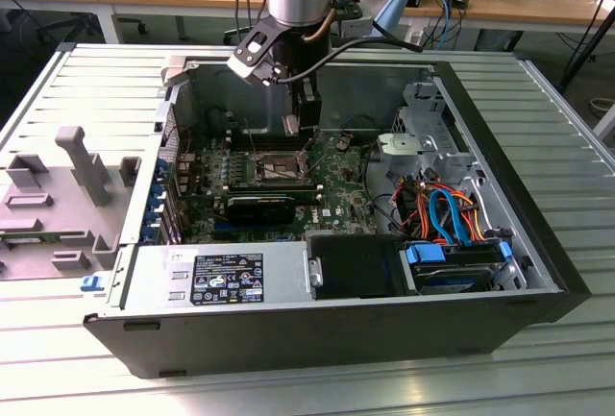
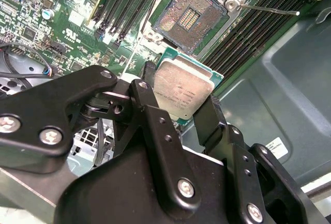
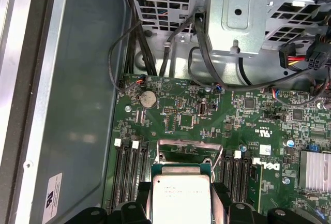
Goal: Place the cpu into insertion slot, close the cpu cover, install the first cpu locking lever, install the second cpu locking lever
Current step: 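Place the cpu into insertion slot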
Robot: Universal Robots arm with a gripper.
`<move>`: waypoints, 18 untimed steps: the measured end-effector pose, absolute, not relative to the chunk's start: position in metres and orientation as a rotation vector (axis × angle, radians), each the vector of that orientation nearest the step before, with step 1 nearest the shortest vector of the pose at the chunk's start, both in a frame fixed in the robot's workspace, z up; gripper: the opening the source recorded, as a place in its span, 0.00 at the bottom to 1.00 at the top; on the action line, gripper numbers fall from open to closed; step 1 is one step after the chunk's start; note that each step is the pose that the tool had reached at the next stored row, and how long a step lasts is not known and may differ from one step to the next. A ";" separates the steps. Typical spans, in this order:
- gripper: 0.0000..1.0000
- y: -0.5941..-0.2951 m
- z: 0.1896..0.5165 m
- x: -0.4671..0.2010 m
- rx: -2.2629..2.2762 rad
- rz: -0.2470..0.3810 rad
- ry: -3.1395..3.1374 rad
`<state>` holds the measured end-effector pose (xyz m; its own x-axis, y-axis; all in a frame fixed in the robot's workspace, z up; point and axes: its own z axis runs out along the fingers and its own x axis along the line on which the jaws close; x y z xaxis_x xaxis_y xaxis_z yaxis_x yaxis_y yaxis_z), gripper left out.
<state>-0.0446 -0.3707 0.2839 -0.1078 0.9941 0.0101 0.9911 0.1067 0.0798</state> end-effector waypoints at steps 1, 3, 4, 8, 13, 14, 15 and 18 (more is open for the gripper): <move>0.54 -0.371 0.284 -0.045 2.067 0.102 2.302; 0.54 -0.371 0.284 -0.045 2.069 0.102 2.301; 0.54 -0.371 0.284 -0.045 2.069 0.102 2.300; 0.54 -0.371 0.284 -0.045 2.072 0.102 2.297; 0.54 -0.371 0.283 -0.045 2.076 0.102 2.293; 0.54 -0.371 0.283 -0.045 2.077 0.102 2.293; 0.54 -0.371 0.283 -0.045 2.077 0.102 2.292; 0.54 -0.371 0.283 -0.045 2.080 0.102 2.290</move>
<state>-0.0446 -0.3707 0.2830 -0.0963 0.9953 0.0101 0.9922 0.0952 0.0798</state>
